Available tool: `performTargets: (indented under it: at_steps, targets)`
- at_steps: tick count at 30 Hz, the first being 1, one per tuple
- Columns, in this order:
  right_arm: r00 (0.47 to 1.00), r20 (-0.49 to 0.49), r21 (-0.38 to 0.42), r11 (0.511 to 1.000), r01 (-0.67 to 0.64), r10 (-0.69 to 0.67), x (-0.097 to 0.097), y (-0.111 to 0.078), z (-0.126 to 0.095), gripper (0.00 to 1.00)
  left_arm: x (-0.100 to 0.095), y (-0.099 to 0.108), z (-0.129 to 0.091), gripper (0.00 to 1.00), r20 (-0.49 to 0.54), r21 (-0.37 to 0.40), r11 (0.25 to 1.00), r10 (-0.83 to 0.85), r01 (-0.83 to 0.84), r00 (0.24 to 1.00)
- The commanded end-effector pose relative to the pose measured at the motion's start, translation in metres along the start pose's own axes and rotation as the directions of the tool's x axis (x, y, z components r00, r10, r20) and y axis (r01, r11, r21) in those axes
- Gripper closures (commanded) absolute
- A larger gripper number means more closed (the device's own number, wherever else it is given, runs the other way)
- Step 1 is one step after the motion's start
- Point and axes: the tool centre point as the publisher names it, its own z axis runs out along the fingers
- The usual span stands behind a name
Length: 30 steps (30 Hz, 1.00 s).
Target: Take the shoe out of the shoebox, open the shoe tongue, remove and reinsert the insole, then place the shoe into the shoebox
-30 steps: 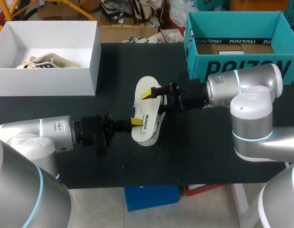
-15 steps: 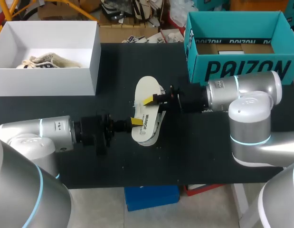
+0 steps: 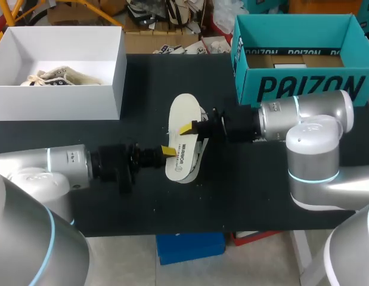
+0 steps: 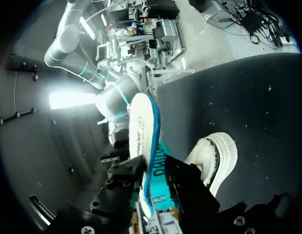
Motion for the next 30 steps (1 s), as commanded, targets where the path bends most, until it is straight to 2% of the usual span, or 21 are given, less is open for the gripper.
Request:
performTargets:
  at_steps: [1,8,13,15,30]
  targets:
    - [1.0,0.0,-0.004,1.0,0.0,0.0,0.0,-0.001,0.001,1.0,-0.016,-0.005,-0.015,0.0,-0.204,-0.002,0.999,0.035,-0.036,0.978]
    - [1.0,0.0,-0.004,1.0,0.0,0.0,0.0,-0.001,0.001,1.0,-0.031,-0.001,-0.043,0.0,-0.472,0.097,0.988,0.151,-0.119,0.868]
    - [1.0,0.0,-0.004,1.0,0.0,0.0,0.0,-0.001,0.001,1.0,-0.041,0.007,-0.052,0.0,-0.585,0.123,0.979,0.205,-0.164,0.785]
    - [1.0,0.0,-0.004,1.0,0.0,0.0,0.0,-0.001,0.001,1.0,-0.047,0.009,-0.051,0.0,-0.633,0.149,0.958,0.282,-0.244,0.721]
    - [1.0,0.0,-0.004,1.0,0.0,0.0,0.0,-0.001,0.001,1.0,-0.046,0.005,-0.047,0.0,-0.625,0.161,0.961,0.276,-0.225,0.73]
